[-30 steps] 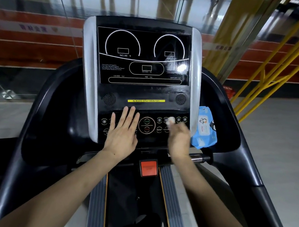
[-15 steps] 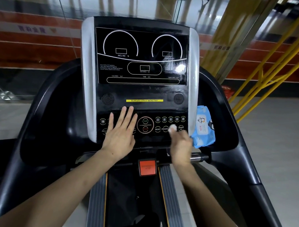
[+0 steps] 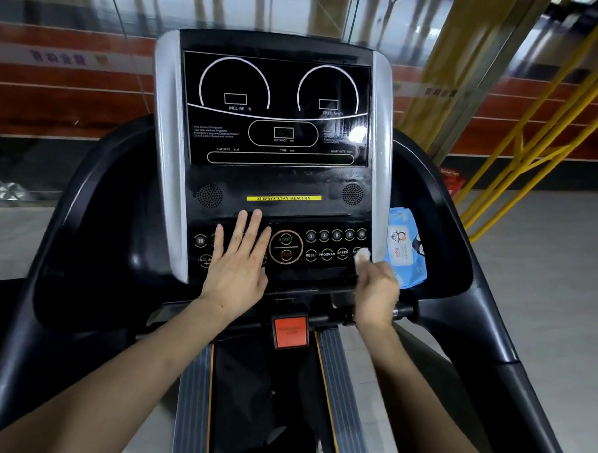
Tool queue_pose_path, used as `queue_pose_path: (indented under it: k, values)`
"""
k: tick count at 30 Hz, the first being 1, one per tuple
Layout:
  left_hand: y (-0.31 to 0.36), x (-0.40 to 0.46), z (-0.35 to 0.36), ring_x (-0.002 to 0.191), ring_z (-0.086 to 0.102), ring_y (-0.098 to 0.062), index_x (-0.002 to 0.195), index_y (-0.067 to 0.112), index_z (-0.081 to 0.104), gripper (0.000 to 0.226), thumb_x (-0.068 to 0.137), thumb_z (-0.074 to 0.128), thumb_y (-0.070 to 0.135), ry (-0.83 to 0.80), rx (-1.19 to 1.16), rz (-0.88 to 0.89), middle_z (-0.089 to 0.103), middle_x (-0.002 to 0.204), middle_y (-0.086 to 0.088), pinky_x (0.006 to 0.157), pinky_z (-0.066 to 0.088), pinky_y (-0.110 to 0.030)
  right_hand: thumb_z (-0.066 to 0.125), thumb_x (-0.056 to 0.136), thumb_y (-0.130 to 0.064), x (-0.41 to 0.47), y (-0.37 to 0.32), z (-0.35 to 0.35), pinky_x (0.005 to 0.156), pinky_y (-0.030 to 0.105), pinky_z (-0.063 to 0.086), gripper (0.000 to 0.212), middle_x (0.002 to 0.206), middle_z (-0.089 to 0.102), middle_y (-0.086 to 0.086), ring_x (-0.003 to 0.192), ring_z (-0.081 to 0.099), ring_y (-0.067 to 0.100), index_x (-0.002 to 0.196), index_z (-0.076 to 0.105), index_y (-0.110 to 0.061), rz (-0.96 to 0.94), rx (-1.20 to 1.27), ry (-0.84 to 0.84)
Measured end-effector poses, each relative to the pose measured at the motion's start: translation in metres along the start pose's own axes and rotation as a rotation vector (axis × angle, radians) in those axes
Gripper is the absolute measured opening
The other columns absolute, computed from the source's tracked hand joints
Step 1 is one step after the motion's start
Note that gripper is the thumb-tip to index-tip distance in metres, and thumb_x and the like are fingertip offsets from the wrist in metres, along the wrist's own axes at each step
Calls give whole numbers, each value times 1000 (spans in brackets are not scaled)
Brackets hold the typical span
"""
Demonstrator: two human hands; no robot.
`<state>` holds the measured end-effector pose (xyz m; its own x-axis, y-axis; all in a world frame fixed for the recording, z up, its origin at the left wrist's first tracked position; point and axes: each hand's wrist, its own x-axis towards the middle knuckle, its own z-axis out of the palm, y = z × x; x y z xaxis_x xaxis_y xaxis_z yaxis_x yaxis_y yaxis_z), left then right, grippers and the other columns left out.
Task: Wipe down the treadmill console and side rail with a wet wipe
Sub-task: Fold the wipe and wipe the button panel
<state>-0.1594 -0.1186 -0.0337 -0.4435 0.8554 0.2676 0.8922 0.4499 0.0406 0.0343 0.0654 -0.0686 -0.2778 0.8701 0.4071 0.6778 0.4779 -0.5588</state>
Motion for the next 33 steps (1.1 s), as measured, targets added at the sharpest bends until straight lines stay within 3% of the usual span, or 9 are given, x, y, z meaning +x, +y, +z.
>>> queue_pose_path:
  k: [5, 10, 15, 18, 20, 24, 27, 31, 33]
  values:
    - [4, 0, 1, 160, -17, -31, 164, 13, 22, 81, 92, 59, 26, 8, -25, -15, -13, 174, -11, 128, 7, -63, 64, 94, 1, -17, -34, 16, 64, 35, 44, 18, 80, 50, 0, 70, 45, 18, 84, 73, -10, 44, 120, -104]
    - [0, -2, -2, 160, -16, -28, 164, 12, 19, 82, 93, 58, 23, 13, -46, -5, -8, 175, -8, 128, 4, -62, 54, 103, -35, -36, -47, 25, 82, 36, 48, 29, 89, 60, -4, 84, 55, 18, 101, 78, -19, -268, 143, -288]
    - [-16, -24, -2, 161, -12, -27, 164, 12, 17, 80, 95, 56, 22, 39, -70, -47, -5, 175, -10, 129, 4, -60, 74, 86, 11, 3, -11, 8, 53, 30, 43, 19, 73, 52, 6, 56, 49, 23, 93, 77, -7, -29, -84, 2]
    - [-26, -38, -1, 161, -11, -27, 164, 12, 18, 78, 96, 56, 21, 54, -89, -101, -3, 174, -14, 128, 6, -61, 62, 99, -10, -23, -69, 12, 67, 30, 36, 18, 80, 50, 1, 70, 41, 9, 84, 72, -13, 40, 112, -187]
    - [-32, -45, -2, 161, -11, -27, 164, 12, 20, 77, 96, 56, 21, 68, -99, -138, -1, 175, -14, 128, 6, -61, 69, 95, -11, -45, -108, 27, 60, 31, 32, 32, 66, 42, -1, 61, 35, 11, 65, 64, -22, -75, 250, -174]
    - [-41, -57, -1, 161, -9, -29, 163, 12, 21, 77, 96, 56, 22, 77, -97, -154, 1, 174, -14, 128, 8, -60, 68, 95, -7, -63, -123, 40, 58, 24, 41, 12, 72, 49, -4, 61, 46, 12, 98, 77, -15, -436, 107, -254]
    - [-46, -62, -1, 161, -11, -30, 164, 11, 18, 76, 97, 54, 22, 62, -115, -171, -1, 174, -15, 129, 8, -59, 67, 99, -13, -43, -87, 16, 57, 14, 39, 13, 70, 48, -9, 58, 46, 4, 95, 77, -9, -246, 130, -221]
    - [-52, -70, 2, 161, -9, -33, 164, 12, 17, 79, 96, 56, 21, 60, -141, -190, 2, 173, -20, 130, 8, -56, 67, 98, -2, -37, -64, 5, 60, 40, 56, 15, 76, 59, 9, 61, 58, 25, 104, 80, -7, -70, 3, -112]
    - [-57, -74, 3, 161, -7, -32, 163, 12, 19, 79, 95, 57, 20, 65, -153, -213, 4, 173, -20, 130, 9, -55, 61, 99, -6, -49, -91, 13, 75, 28, 52, 17, 86, 64, 11, 78, 61, 27, 103, 78, -5, -52, 97, -230]
